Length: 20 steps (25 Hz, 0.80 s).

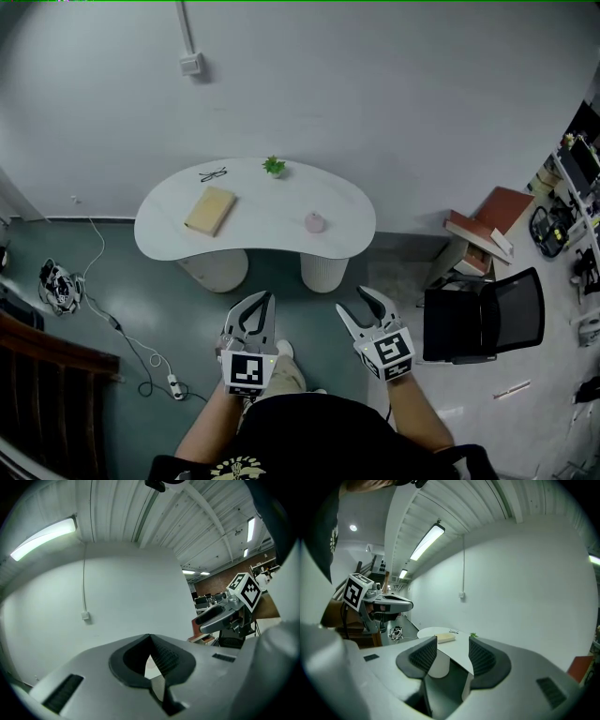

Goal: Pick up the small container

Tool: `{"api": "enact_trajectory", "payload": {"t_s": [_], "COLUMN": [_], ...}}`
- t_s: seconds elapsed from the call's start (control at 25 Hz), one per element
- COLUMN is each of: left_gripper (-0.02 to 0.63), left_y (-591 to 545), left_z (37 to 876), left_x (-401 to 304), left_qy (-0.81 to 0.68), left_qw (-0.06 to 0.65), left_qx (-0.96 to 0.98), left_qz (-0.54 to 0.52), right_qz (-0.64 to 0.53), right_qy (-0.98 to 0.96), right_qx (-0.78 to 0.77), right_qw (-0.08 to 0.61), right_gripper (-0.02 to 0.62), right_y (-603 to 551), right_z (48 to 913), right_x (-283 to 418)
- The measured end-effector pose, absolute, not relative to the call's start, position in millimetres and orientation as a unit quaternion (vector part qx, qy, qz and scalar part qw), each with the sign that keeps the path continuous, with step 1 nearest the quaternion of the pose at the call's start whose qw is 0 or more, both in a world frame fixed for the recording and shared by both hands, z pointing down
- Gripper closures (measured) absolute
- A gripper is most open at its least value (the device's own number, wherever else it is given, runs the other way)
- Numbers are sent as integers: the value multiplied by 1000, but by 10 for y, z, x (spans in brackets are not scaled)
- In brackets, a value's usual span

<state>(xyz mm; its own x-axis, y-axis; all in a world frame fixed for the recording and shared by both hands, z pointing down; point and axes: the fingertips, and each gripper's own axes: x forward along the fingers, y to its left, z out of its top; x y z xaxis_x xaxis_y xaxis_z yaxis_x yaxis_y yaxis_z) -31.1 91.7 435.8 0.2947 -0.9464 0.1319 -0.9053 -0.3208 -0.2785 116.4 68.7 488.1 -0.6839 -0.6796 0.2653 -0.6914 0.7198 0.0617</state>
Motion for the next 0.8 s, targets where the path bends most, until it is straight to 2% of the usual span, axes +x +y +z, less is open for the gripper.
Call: {"api": "enact_trajectory", "payload": {"t_s": [0.8], "left_gripper": [601], "left_y": [-705], "left_z": [4485], "left_x": [-838], "left_qy": [541], "left_qw": [65], "left_qx": [-827], "left_qz": [-135], "right_qz": [30], "right_qy": [-909], "right_qx": [389], "right_qw": [148], "right_gripper": [391], "right_y": [-780], "right_z": [4957], "right_x": [528]}}
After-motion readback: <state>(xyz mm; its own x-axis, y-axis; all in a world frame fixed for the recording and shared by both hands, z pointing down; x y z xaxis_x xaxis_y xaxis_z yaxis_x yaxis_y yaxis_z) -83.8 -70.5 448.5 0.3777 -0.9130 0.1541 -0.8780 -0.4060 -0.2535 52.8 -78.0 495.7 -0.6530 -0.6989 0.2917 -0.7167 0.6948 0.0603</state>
